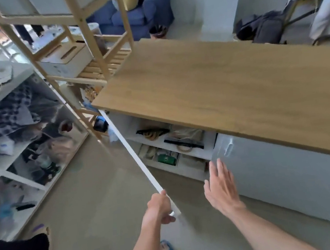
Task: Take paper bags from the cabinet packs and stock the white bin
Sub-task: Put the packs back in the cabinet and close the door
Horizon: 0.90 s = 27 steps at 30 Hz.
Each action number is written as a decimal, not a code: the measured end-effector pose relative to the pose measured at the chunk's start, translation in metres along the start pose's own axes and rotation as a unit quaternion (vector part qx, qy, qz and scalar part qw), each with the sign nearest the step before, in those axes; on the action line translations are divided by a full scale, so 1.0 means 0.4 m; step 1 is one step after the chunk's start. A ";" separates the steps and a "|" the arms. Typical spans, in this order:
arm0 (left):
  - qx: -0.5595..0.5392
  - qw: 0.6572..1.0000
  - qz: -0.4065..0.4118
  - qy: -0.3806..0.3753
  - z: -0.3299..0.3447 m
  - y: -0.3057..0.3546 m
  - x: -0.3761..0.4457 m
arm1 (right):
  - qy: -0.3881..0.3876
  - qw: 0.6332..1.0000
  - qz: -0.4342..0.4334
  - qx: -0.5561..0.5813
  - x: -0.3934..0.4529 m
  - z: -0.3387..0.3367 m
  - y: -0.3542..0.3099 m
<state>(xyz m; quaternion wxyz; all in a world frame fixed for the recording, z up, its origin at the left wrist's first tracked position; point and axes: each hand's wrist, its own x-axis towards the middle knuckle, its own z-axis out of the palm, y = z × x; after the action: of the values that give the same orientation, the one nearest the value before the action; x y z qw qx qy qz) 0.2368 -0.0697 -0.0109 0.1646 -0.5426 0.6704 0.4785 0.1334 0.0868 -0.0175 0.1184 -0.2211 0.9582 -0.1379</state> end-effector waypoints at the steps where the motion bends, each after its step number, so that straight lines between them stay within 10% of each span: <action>1: -0.005 1.000 0.012 -0.017 0.021 0.027 -0.001 | 0.014 1.000 0.009 -0.001 0.009 -0.016 0.020; 11: 0.145 0.974 0.168 -0.040 0.189 0.257 -0.058 | 0.076 0.994 0.076 -0.009 0.105 -0.111 0.107; 27: 0.132 0.964 0.178 -0.146 0.251 0.532 0.163 | 0.206 0.956 0.176 -0.108 0.354 -0.165 0.100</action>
<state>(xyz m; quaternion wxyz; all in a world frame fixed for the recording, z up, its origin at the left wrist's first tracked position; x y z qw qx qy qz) -0.0050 -0.0346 -0.0097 0.2427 -0.3121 0.7824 0.4812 -0.0252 0.0708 0.0080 -0.0838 -0.0270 0.9947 -0.0533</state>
